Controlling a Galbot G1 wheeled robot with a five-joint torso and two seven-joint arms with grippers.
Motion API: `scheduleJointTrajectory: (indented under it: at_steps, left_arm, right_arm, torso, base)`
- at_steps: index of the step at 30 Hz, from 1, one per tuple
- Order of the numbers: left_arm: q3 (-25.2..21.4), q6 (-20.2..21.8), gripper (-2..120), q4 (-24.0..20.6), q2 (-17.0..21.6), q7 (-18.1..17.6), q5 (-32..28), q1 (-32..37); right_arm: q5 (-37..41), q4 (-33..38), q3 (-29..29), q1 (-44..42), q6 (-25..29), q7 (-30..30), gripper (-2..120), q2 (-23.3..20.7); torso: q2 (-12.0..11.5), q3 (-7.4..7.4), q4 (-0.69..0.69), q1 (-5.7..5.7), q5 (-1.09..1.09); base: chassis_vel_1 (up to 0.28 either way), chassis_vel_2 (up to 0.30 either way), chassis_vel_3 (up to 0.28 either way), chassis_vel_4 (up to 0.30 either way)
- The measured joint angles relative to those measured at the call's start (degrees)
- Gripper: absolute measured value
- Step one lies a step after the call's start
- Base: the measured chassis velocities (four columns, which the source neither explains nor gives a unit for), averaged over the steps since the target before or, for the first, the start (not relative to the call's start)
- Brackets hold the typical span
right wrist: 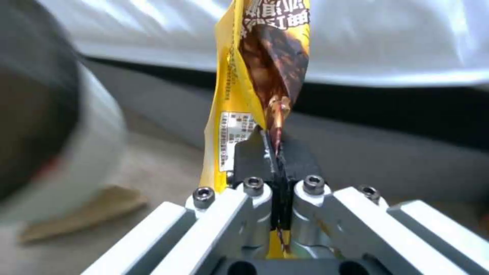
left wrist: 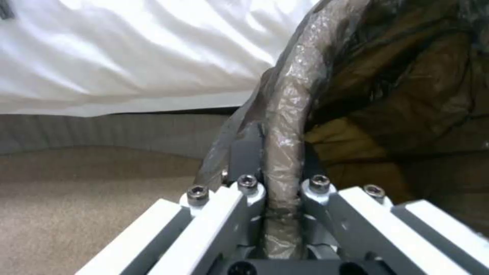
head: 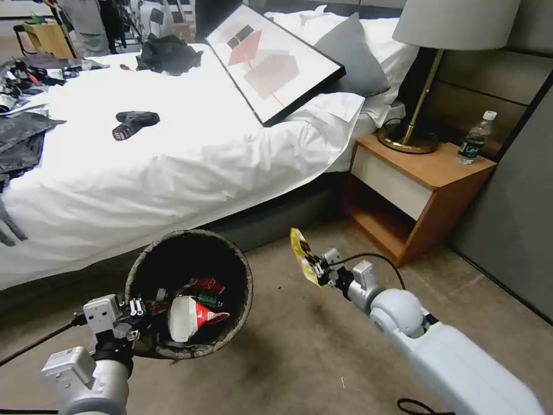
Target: Pick up the trash bin, then pick up the garbage from the floor and place it into the trash bin.
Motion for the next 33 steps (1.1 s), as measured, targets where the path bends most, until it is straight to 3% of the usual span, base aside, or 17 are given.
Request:
scheduleJointTrajectory:
  at_steps: [2,12,20,33]
  left_arm:
    - [-0.1,0.0,2,0.0,0.1,0.0,0.0,0.1]
    - [0.1,0.2,2,0.0,0.2,0.1,0.1,0.1]
    - [0.1,0.2,2,0.0,-0.1,0.2,0.5,0.2]
    - [-0.2,0.3,2,0.0,0.1,0.2,0.5,0.2]
  right_arm:
    - [2.7,4.5,-0.8,1.9,-1.2,0.1,0,-1.3]
    - [10.7,12.7,-5.2,9.4,-5.2,-0.7,0,-2.4]
    - [10.7,11.8,-13.9,15.2,-6.7,-0.7,0,3.2]
    - [8.8,8.8,-21.5,18.0,-7.3,0.3,0,7.1]
  torso:
    - [0.0,0.0,0.0,0.0,0.0]
    - [0.0,0.0,-0.01,0.0,-0.01]
    - [0.0,0.0,0.01,0.0,0.0]
    - [0.0,0.0,0.0,0.0,0.0]
  base:
    - [0.0,0.0,0.0,0.0]
    - [0.0,0.0,0.0,0.0]
    - [0.0,0.0,0.0,0.0]
    - [0.0,0.0,0.0,0.0]
